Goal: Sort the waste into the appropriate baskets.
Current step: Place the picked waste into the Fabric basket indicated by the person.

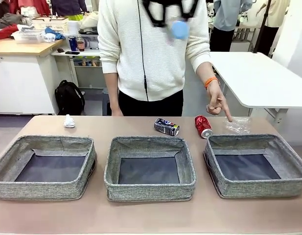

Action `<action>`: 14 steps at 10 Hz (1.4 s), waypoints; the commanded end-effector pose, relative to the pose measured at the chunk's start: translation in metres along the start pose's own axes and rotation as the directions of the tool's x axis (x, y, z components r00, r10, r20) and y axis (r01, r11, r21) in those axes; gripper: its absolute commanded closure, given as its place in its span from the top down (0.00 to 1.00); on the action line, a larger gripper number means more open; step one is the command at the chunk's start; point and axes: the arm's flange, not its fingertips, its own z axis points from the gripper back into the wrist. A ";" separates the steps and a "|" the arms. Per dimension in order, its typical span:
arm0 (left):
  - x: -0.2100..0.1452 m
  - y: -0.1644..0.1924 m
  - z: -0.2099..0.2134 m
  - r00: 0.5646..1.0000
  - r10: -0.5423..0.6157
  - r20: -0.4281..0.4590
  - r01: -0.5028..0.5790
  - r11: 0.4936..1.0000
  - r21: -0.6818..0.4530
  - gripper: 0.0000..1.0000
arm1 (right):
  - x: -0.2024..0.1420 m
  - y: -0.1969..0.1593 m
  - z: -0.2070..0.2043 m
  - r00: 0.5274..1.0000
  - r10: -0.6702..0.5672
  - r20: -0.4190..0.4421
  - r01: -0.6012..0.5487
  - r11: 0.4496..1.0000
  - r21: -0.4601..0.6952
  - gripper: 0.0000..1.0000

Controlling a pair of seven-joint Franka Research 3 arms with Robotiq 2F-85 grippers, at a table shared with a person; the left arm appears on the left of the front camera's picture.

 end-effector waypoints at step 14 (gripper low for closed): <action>-0.059 -0.120 -0.357 0.952 -0.168 0.255 0.190 0.980 -0.062 0.27 | -0.023 -0.026 0.101 0.986 -0.108 0.125 0.120 0.988 -0.093 1.00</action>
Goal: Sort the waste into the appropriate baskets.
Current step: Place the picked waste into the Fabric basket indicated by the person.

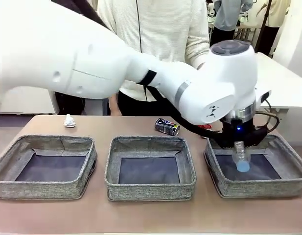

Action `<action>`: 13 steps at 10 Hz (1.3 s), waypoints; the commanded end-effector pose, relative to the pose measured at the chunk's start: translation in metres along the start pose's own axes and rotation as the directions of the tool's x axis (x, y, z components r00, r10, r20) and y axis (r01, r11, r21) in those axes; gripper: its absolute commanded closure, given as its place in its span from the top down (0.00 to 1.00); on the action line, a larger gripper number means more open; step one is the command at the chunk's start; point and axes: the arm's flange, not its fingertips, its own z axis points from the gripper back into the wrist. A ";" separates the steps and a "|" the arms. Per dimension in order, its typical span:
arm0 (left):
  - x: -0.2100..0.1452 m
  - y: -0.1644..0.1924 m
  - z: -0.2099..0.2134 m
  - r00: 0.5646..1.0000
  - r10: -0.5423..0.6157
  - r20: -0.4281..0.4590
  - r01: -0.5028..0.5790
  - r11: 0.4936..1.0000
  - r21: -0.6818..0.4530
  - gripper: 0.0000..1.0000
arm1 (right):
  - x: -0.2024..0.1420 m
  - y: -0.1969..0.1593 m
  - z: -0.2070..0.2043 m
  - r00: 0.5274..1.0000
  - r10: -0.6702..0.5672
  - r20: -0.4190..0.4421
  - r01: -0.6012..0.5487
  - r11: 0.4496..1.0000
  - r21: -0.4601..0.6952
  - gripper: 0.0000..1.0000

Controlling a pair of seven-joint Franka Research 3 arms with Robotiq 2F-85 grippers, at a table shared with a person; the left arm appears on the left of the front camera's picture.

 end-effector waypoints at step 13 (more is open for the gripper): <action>0.017 -0.020 0.007 0.997 0.078 0.004 -0.078 0.997 -0.011 1.00 | -0.001 0.000 -0.002 1.000 0.007 0.001 -0.007 1.000 0.018 1.00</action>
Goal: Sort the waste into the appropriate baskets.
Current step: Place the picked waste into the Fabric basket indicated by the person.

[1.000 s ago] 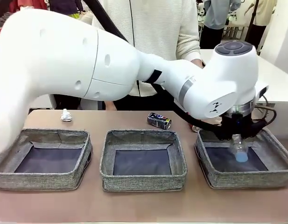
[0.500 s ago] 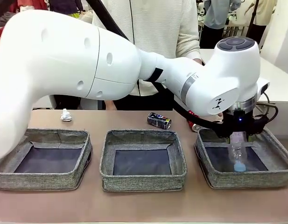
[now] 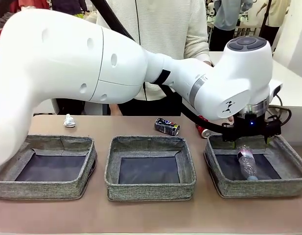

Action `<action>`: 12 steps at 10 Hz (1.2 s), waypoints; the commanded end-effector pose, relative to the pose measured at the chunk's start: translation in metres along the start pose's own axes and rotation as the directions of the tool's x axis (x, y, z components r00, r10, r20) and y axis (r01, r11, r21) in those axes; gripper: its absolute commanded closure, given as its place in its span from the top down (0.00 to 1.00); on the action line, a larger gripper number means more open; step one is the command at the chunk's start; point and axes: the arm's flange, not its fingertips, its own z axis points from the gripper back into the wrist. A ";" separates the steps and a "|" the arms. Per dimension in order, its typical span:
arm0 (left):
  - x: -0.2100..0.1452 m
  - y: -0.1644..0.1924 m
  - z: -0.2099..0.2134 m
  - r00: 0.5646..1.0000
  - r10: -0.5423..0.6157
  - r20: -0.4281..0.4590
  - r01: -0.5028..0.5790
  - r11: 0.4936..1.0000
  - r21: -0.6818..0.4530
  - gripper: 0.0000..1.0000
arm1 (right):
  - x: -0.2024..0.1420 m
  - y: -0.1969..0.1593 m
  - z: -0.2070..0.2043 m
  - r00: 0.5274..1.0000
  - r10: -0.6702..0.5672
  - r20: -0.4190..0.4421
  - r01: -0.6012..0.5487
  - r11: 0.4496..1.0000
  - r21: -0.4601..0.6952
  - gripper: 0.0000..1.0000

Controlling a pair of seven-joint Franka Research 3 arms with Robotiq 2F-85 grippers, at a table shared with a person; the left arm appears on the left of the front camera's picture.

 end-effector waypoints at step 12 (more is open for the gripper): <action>0.023 0.315 0.276 0.898 0.346 -0.271 -0.368 0.929 -0.032 1.00 | 0.017 0.052 -0.188 0.945 0.126 -0.301 -0.118 0.992 0.046 1.00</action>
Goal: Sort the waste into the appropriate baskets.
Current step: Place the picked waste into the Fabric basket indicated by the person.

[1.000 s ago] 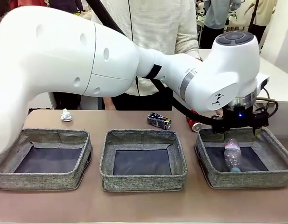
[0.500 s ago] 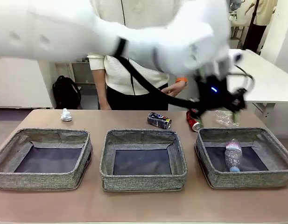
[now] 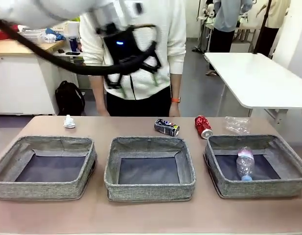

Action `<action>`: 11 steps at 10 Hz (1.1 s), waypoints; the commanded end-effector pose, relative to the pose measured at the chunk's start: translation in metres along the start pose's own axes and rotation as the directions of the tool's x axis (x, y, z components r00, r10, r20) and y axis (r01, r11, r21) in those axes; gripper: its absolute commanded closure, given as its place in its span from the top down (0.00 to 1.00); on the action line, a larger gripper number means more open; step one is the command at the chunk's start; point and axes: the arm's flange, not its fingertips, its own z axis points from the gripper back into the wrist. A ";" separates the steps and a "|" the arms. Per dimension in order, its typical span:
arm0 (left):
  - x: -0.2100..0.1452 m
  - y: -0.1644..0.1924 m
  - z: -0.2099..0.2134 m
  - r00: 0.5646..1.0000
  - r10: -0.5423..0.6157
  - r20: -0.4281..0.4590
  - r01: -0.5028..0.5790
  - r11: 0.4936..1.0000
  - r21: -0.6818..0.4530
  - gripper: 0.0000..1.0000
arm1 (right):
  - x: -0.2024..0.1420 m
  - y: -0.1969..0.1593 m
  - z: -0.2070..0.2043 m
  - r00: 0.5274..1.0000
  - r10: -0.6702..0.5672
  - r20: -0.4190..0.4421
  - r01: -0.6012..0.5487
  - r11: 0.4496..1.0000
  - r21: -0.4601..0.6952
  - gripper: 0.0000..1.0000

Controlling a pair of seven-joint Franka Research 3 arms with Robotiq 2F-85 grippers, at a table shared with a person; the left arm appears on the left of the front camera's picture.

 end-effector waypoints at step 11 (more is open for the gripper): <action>-0.056 0.229 0.044 0.990 0.009 -0.142 -0.118 0.610 -0.783 1.00 | 0.048 0.032 -0.080 0.982 -0.186 0.028 0.176 0.963 0.202 1.00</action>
